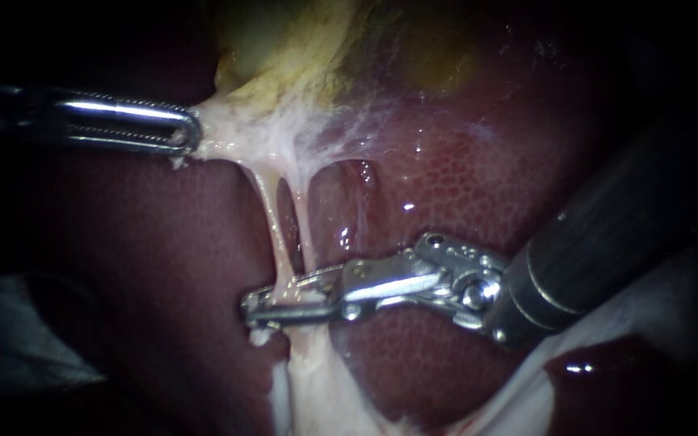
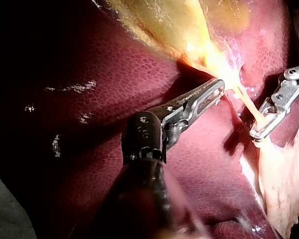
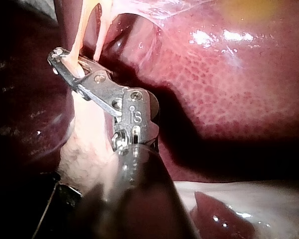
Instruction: Going back second clip left tube
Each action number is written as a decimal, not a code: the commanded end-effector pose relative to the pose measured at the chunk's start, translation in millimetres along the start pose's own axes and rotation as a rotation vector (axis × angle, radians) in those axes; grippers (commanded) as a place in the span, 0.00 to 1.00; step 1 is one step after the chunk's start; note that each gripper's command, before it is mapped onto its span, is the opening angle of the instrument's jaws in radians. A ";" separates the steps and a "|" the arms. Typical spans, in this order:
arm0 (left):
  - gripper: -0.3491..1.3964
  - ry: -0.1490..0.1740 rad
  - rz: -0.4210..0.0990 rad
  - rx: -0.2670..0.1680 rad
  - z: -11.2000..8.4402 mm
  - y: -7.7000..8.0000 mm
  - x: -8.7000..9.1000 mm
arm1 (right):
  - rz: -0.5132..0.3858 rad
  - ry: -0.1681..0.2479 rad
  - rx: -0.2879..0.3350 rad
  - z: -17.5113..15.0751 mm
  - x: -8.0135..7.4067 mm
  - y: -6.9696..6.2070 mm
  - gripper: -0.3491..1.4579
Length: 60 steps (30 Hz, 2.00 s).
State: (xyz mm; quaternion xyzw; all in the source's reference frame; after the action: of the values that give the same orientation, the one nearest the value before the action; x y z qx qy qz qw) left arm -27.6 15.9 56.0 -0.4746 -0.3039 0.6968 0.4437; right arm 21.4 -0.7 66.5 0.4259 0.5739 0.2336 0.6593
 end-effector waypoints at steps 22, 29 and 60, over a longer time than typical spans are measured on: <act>0.00 -0.001 0.000 -0.001 -0.3 -0.1 -0.1 | -0.276 -0.069 -0.295 -2.4 0.2 0.6 0.47; 0.00 -0.001 0.001 -0.001 -0.4 -0.1 -0.1 | -0.414 -0.191 -0.306 -7.3 1.7 -3.1 0.47; 0.00 -0.012 0.026 0.011 5.5 -3.7 -3.5 | -0.529 -0.282 -0.316 -18.3 4.2 -7.5 0.47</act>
State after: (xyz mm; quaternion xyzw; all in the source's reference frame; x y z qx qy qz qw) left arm -31.1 14.2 62.7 -0.4725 -0.2961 0.7070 0.4349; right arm 3.5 4.1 58.3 0.1829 0.5246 0.0794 0.8277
